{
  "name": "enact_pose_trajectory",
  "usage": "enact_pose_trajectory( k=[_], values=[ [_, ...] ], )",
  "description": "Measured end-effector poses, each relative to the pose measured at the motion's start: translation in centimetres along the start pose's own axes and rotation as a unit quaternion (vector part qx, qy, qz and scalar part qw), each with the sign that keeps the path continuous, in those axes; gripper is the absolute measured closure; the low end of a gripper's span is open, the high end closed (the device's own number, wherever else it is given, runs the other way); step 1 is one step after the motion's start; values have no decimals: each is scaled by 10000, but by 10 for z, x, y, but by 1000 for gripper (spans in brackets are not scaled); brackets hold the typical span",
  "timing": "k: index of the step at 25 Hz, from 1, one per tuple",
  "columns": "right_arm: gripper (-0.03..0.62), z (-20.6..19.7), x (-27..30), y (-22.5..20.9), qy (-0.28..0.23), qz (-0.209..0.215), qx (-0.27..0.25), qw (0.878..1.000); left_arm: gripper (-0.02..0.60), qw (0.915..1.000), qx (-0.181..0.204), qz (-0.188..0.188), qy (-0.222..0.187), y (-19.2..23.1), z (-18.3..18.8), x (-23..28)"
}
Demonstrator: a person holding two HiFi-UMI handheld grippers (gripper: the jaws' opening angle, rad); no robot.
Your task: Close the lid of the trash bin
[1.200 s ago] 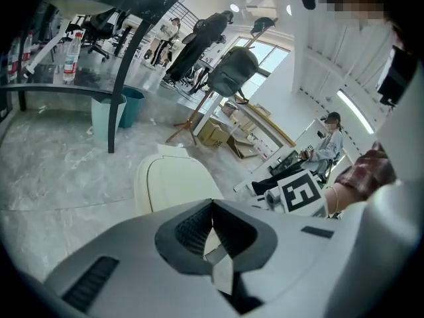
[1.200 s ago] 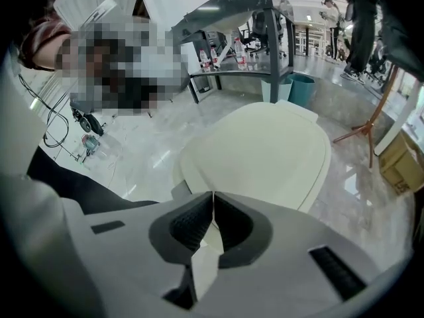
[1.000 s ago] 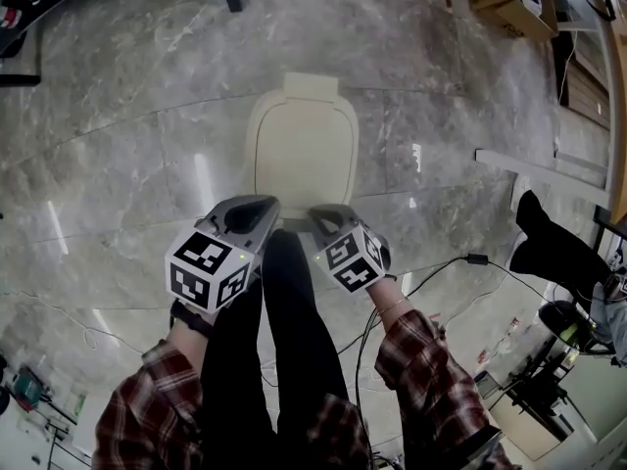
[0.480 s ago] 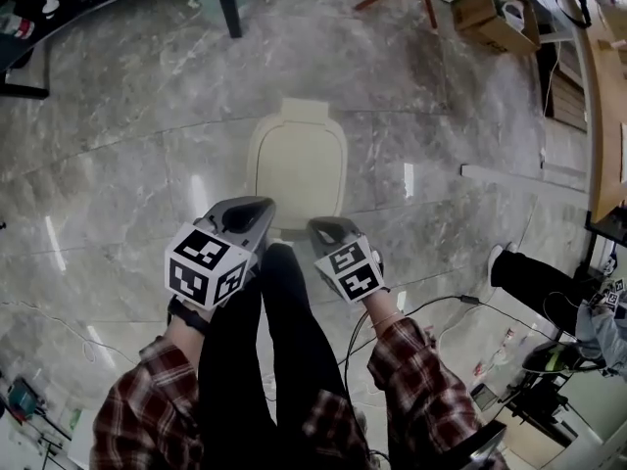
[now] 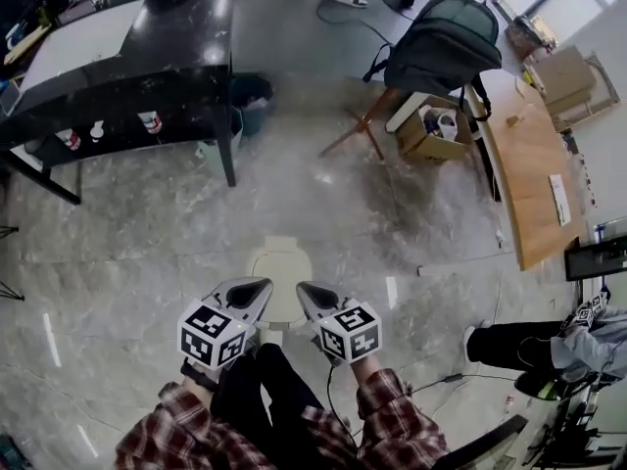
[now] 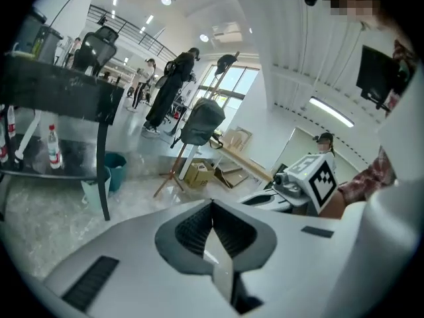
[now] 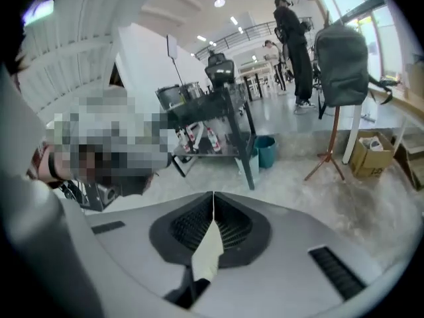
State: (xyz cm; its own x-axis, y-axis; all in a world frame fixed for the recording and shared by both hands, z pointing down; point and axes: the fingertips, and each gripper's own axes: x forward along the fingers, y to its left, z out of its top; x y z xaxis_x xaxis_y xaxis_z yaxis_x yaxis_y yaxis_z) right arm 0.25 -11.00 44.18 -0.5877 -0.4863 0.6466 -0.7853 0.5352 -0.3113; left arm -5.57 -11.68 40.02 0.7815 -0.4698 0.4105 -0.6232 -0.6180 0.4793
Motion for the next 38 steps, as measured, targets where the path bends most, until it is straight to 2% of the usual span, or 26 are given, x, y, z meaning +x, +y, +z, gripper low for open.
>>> enact_pose_trajectory(
  k=[3, 5, 9, 12, 16, 19, 25, 32, 38],
  values=[
    [579, 81, -48, 17, -836, 35, -166, 9964, 571, 9978, 396, -111, -521, -34, 66, -23],
    [580, 116, -89, 33, -1206, 73, -261, 9923, 571, 9958, 521, -196, -729, -67, 91, -42],
    [580, 168, -151, 68, -1850, 113, -616, 9807, 571, 9916, 837, -352, -926, -110, 127, -72],
    [579, 190, -183, 87, -2158, 33, -806, 9731, 571, 9885, 942, -352, -1131, -128, 147, -90],
    [580, 204, -207, 100, -2288, -111, -985, 9684, 571, 9830, 1220, -406, -1307, -148, 170, -106],
    [579, 209, -211, 102, -2355, -62, -939, 9673, 571, 9806, 1205, -472, -1475, -158, 183, -114],
    [582, 205, -215, 107, -2416, 52, -972, 9655, 571, 9799, 1164, -539, -1528, -169, 181, -112],
    [582, 204, -209, 111, -2318, 137, -998, 9675, 571, 9811, 1036, -453, -1571, -163, 176, -119],
    [582, 202, -203, 117, -2211, 181, -1066, 9693, 571, 9798, 1080, -403, -1633, -160, 178, -124]
  ],
)
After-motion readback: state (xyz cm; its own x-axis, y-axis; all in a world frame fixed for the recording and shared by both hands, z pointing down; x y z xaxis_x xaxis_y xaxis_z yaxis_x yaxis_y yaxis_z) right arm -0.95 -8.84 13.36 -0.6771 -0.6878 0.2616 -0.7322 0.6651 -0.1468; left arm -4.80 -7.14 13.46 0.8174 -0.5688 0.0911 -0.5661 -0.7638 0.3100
